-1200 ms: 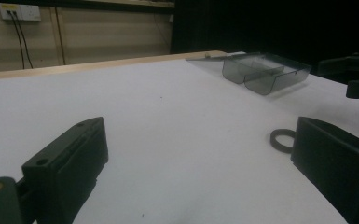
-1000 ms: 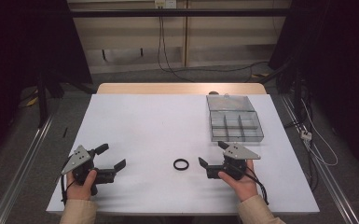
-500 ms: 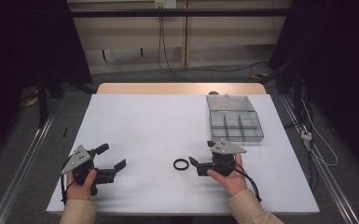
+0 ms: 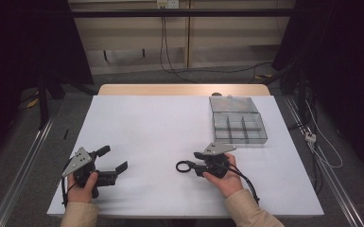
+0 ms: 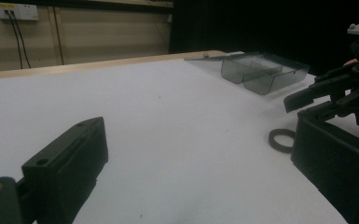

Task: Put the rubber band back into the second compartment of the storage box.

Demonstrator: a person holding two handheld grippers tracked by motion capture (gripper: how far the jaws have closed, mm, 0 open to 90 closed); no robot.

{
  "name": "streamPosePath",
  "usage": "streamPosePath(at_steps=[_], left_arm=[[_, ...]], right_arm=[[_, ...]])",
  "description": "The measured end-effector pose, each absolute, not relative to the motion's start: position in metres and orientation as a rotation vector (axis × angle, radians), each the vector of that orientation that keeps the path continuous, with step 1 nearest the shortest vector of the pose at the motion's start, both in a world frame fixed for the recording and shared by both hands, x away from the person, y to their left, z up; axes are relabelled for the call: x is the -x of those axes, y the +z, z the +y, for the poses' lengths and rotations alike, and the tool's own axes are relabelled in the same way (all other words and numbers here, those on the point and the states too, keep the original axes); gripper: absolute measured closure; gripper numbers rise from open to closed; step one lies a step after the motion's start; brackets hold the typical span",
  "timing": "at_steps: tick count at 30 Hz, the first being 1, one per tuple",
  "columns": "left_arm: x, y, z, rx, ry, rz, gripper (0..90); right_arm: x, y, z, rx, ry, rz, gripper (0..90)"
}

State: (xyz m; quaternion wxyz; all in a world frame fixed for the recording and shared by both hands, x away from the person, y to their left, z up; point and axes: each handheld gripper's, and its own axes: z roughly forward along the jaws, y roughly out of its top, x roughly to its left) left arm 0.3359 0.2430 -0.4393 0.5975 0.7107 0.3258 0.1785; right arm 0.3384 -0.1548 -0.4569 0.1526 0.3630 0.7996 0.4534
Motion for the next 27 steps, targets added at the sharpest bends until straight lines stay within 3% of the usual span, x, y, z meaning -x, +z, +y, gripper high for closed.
streamPosePath(at_steps=[6, 12, 15, 27], left_arm=[[-0.336, -0.44, 0.242, -1.651, 0.414, 0.757, 3.5], [-0.336, -0.439, 0.242, -1.658, 0.413, 0.756, 3.5], [-0.336, -0.44, 0.242, -1.656, 0.414, 0.754, 3.6], [-0.336, -0.439, 0.242, -1.661, 0.416, 0.753, 3.7]], right_arm=[[-0.345, -0.46, -0.15, -1.075, 1.257, 2.348, 72.2], [-0.351, -0.465, -0.143, -1.089, 1.218, 2.4, 79.5], [-0.351, -0.467, -0.141, -1.079, 1.184, 2.425, 87.6], [-0.351, -0.453, -0.158, -1.117, 1.244, 2.402, 88.8]])
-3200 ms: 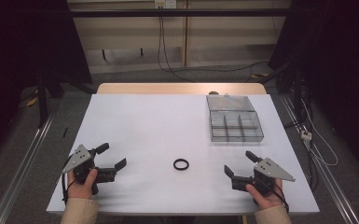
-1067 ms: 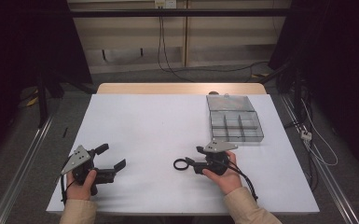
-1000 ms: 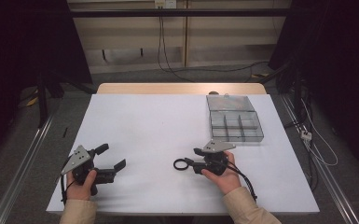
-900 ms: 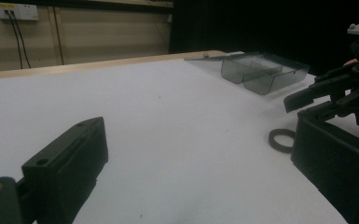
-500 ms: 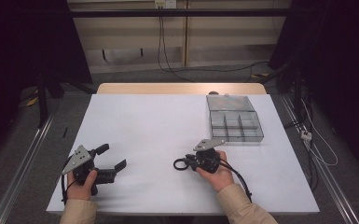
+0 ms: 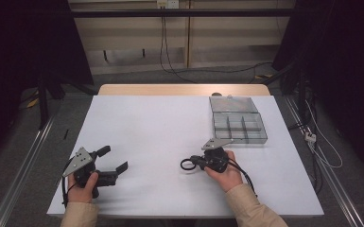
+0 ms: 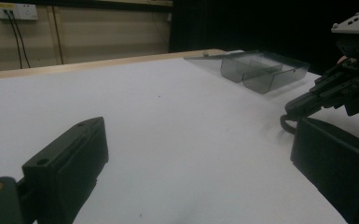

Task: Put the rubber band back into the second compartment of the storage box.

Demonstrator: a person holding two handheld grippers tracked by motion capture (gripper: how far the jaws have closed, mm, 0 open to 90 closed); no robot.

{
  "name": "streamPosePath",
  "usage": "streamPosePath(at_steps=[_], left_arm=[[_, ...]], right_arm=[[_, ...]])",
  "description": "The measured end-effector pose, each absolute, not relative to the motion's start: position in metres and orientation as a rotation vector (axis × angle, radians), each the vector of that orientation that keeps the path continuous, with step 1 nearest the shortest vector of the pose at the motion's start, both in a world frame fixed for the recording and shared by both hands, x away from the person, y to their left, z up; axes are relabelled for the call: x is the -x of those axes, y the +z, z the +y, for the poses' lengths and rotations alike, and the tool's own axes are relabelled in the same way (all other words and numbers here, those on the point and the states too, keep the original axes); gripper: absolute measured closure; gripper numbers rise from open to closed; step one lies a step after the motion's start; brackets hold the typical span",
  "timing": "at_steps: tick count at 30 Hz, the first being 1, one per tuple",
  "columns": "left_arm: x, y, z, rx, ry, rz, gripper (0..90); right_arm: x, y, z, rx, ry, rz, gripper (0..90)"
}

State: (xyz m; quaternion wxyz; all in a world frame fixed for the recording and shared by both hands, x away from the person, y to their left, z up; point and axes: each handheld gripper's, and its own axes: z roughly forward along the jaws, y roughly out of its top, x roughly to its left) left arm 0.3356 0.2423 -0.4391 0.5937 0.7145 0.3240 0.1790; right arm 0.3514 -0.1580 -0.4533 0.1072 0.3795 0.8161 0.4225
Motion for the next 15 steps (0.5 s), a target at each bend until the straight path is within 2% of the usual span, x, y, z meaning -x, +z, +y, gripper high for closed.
streamPosePath(at_steps=[15], left_arm=[[-0.335, -0.439, 0.241, -1.665, 0.417, 0.746, 3.9]], right_arm=[[-0.355, -0.439, -0.182, -1.135, 1.255, 2.38, 88.8]])
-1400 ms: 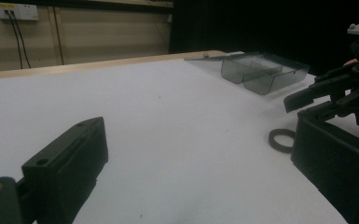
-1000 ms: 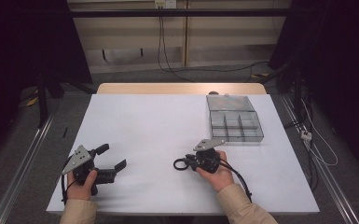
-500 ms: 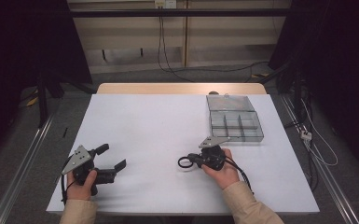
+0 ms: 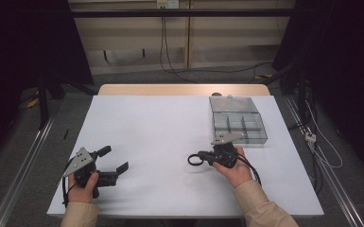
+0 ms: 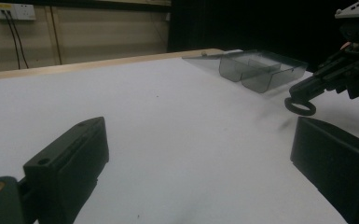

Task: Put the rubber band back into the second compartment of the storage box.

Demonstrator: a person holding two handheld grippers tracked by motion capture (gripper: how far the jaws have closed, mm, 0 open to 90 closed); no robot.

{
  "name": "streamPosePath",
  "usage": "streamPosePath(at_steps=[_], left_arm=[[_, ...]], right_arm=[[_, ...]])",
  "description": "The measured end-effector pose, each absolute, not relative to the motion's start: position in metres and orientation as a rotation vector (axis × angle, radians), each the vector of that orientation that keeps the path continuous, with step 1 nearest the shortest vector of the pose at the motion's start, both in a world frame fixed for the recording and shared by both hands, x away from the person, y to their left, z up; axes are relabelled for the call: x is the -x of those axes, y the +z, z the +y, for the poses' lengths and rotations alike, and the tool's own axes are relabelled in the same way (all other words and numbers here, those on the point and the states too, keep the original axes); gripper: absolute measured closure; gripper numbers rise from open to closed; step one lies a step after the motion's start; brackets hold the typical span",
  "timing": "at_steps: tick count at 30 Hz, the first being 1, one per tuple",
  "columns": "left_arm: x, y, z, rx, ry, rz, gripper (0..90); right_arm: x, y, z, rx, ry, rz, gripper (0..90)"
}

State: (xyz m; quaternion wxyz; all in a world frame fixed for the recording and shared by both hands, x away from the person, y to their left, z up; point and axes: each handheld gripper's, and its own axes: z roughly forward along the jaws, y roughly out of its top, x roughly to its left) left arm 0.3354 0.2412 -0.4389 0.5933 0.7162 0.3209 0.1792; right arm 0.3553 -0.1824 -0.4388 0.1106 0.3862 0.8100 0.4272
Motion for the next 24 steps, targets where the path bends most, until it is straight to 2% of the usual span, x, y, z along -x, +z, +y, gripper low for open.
streamPosePath(at_steps=[24], left_arm=[[-0.335, -0.439, 0.242, -1.664, 0.423, 0.743, 3.9]], right_arm=[[-0.366, -0.421, -0.211, -1.159, 1.245, 2.353, 88.8]])
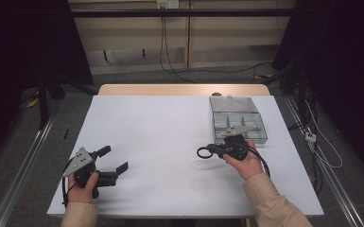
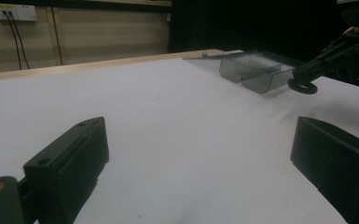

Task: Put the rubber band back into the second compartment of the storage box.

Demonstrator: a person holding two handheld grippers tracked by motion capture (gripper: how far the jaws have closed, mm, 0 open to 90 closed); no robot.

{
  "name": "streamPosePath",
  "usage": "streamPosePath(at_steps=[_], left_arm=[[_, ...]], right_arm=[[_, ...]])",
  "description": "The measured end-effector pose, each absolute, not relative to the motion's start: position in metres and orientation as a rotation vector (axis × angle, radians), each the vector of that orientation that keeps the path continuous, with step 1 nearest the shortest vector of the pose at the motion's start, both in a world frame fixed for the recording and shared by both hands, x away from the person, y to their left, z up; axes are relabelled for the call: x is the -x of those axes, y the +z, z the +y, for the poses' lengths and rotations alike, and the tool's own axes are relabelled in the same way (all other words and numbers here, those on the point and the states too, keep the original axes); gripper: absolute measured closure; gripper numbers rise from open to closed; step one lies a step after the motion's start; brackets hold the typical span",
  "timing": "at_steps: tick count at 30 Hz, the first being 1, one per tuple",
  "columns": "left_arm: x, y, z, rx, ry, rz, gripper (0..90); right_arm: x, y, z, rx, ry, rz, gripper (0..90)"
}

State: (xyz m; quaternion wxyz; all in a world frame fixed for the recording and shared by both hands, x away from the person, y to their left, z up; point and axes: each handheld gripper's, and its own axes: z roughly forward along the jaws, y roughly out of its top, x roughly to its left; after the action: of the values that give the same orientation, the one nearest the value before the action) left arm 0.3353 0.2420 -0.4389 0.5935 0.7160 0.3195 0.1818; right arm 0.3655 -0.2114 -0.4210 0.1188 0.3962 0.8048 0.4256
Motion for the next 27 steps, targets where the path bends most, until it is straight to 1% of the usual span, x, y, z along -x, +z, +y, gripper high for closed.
streamPosePath(at_steps=[27], left_arm=[[-0.336, -0.439, 0.241, -1.674, 0.412, 0.734, 4.1]], right_arm=[[-0.386, -0.402, -0.231, -1.175, 1.237, 2.309, 88.8]])
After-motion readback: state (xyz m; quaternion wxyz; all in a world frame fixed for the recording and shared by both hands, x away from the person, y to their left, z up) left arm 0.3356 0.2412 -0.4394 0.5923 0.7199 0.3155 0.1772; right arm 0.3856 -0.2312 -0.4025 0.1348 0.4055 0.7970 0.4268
